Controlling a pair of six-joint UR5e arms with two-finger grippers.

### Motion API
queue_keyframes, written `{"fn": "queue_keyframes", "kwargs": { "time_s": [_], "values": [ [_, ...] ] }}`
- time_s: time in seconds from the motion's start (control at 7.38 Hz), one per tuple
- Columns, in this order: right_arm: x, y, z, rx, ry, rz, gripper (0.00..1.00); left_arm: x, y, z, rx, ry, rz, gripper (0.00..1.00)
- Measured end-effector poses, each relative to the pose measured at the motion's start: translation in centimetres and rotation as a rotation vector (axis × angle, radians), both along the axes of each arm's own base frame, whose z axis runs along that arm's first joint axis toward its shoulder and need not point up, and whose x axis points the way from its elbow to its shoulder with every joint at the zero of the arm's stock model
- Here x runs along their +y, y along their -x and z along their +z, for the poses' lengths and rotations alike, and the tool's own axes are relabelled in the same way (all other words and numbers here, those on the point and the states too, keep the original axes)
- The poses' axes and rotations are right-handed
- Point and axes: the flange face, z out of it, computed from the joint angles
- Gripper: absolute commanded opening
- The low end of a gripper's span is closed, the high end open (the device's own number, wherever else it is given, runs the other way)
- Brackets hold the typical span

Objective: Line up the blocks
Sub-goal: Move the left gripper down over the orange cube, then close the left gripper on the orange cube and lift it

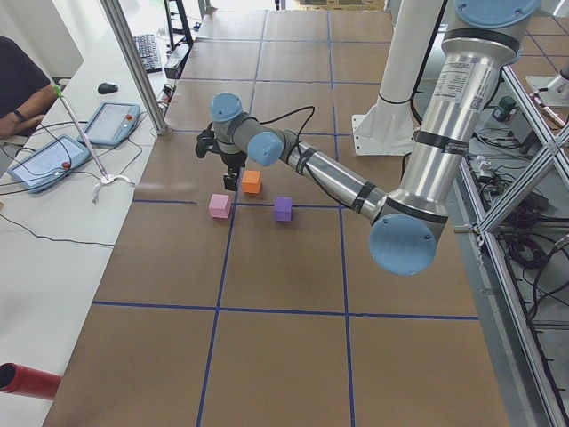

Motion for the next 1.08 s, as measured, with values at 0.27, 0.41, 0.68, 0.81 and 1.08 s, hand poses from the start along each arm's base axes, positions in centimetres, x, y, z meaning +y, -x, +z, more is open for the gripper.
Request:
{"fn": "queue_keyframes", "kwargs": {
  "time_s": [0.27, 0.41, 0.68, 0.81, 1.08],
  "values": [
    [0.0, 0.0, 0.0, 0.0, 0.0, 0.0, 1.0, -0.2, -6.7, -1.2, -0.004, -0.001, 0.038, 1.0],
    [0.0, 0.0, 0.0, 0.0, 0.0, 0.0, 1.0, -0.4, -9.6, -1.2, -0.015, -0.005, 0.055, 1.0],
    [0.0, 0.0, 0.0, 0.0, 0.0, 0.0, 1.0, -0.3, -13.7, -0.9, -0.023, 0.022, 0.06, 1.0],
    [0.0, 0.0, 0.0, 0.0, 0.0, 0.0, 1.0, 0.2, -15.4, -0.5, -0.018, 0.063, 0.046, 1.0],
    [0.0, 0.0, 0.0, 0.0, 0.0, 0.0, 1.0, 0.4, -17.4, 0.5, -0.021, 0.137, 0.017, 1.0]
  ]
}}
